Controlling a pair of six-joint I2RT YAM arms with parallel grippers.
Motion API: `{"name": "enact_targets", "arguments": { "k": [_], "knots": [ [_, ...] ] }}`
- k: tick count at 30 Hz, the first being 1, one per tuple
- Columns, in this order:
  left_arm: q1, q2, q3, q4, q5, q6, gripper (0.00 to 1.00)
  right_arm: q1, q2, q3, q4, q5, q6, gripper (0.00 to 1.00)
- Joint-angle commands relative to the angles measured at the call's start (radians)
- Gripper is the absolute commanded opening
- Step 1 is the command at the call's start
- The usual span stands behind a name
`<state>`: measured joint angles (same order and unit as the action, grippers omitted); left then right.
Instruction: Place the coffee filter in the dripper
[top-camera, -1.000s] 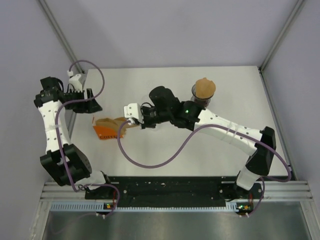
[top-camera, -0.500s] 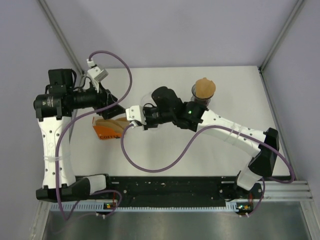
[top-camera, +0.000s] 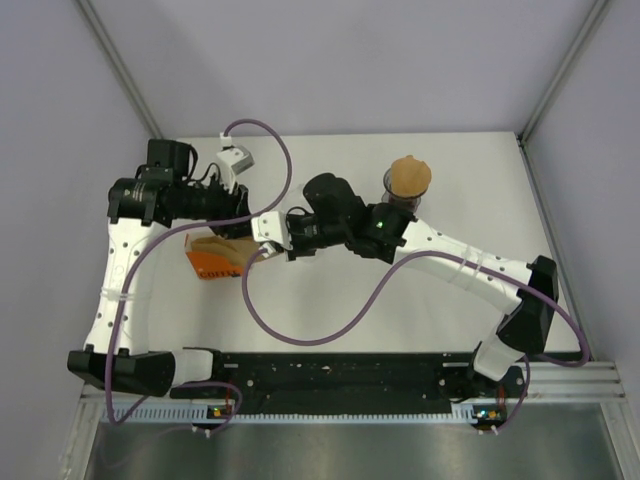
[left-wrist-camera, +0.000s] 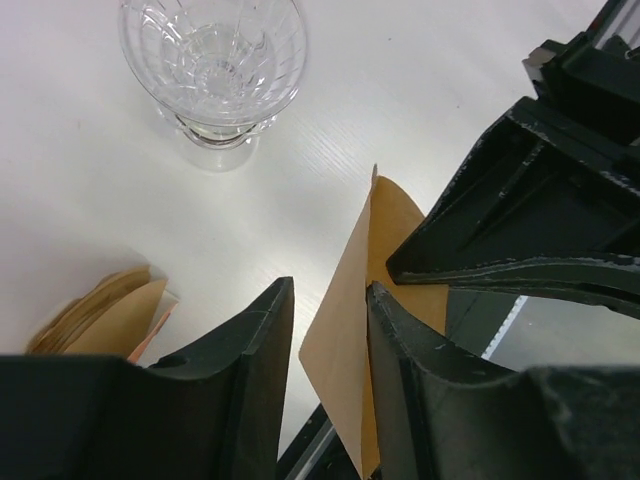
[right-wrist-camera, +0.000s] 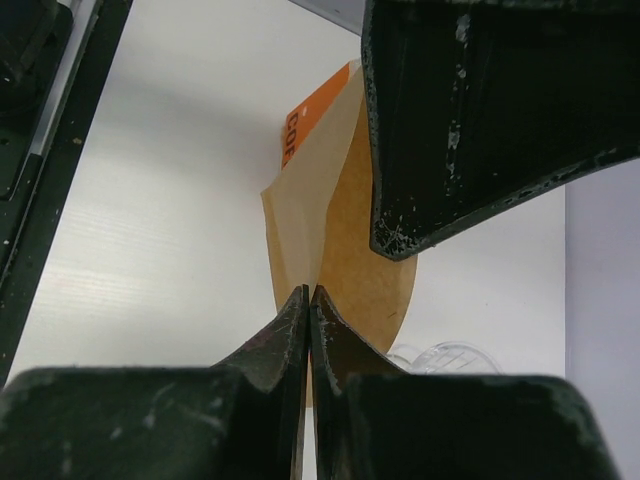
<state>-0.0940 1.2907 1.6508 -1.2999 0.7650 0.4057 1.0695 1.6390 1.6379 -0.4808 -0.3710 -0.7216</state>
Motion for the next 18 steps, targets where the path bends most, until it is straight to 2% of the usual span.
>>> {"name": "enact_targets", "arguments": {
  "k": [1, 8, 9, 10, 12, 18],
  "knots": [
    [-0.033, -0.004, -0.026, 0.031, -0.062, 0.014, 0.4, 0.007, -0.015, 0.034, 0.024, -0.022, 0.01, 0.0],
    [-0.038, 0.013, -0.017, -0.073, 0.02, 0.123, 0.46, 0.007, 0.001, 0.037, 0.024, 0.029, -0.001, 0.0],
    [-0.042, 0.016, -0.02, -0.075, 0.011, 0.125, 0.43, 0.007, 0.004, 0.039, 0.024, 0.03, -0.002, 0.0],
    [-0.047, 0.016, -0.023, -0.068, -0.003, 0.122, 0.34, 0.007, 0.002, 0.039, 0.025, 0.03, -0.006, 0.0],
    [-0.05, 0.016, -0.035, -0.033, -0.05, 0.084, 0.0, 0.007, 0.001, 0.039, 0.025, 0.032, -0.012, 0.0],
    [-0.05, 0.009, -0.017, 0.206, -0.406, -0.14, 0.0, 0.007, -0.036, -0.016, 0.025, -0.038, -0.036, 0.0]
  ]
}}
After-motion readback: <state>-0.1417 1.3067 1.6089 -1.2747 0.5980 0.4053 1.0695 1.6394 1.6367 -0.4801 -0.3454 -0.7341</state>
